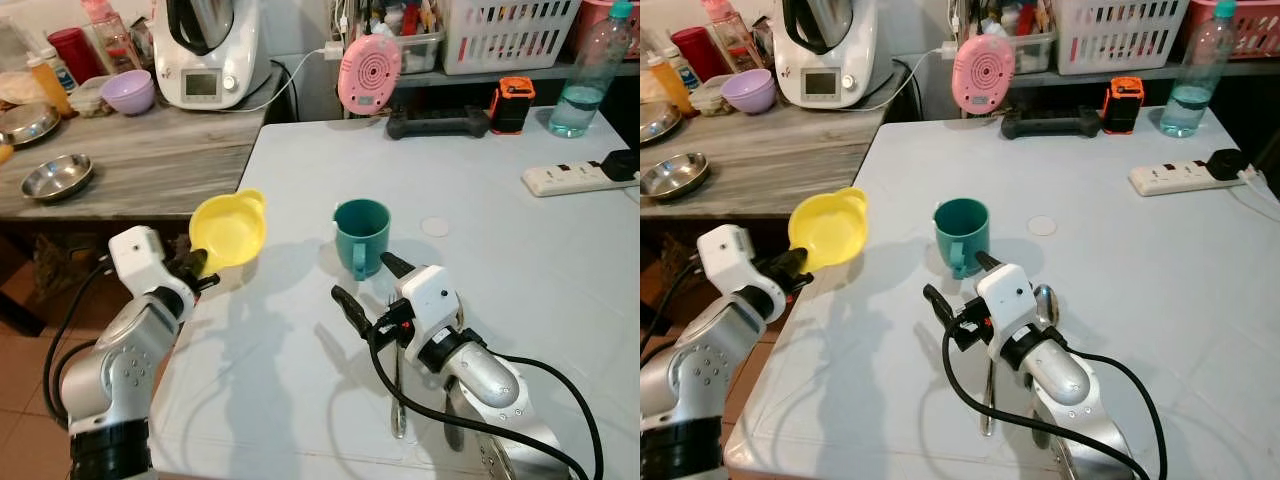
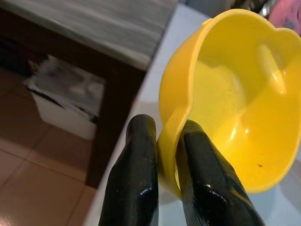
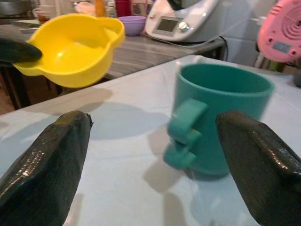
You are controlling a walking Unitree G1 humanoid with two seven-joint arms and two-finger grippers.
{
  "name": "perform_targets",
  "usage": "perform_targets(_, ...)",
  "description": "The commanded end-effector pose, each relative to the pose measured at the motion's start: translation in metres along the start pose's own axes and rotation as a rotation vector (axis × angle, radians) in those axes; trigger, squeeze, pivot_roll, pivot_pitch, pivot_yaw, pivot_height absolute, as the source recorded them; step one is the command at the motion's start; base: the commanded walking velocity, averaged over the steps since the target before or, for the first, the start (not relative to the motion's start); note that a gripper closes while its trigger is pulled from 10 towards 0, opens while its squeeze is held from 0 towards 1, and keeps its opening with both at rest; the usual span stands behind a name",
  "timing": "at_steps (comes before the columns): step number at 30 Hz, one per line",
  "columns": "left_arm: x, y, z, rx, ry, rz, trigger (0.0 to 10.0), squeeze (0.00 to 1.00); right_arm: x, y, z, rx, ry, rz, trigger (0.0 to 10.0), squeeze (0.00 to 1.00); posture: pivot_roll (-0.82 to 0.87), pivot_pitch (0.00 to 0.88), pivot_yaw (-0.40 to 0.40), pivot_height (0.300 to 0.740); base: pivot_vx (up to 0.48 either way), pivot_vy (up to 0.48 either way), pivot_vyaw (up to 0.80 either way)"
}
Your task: Setting the table
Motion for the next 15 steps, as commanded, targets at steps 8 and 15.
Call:
perform_targets(8,-0.017,0.012,0.034,0.211,0.054,-0.107,10.0,0.00,0.003,0.004,-0.008,0.031,0.009,-0.002,10.0,0.00,-0.18,0.021,0.087,0.740,0.000,0.000,0.00)
perform_targets(15,-0.016,-0.009,0.047,0.197,0.078,-0.182,10.0,0.00,0.002,0.001,-0.011,0.031,0.006,-0.009,10.0,0.00,-0.16,0.012,0.078,0.740,0.000,0.000,0.00)
Point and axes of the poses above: a point about 5 cm out from each wrist's last joint towards the gripper, its own z axis pointing back from the gripper into the wrist, its own y axis along the axis of the wrist's last joint, x = y × z, the point moved 2 cm from there along -z, pointing out of the wrist towards the gripper, and after that the axes turned 1 degree about -z, right-handed, at the moved point
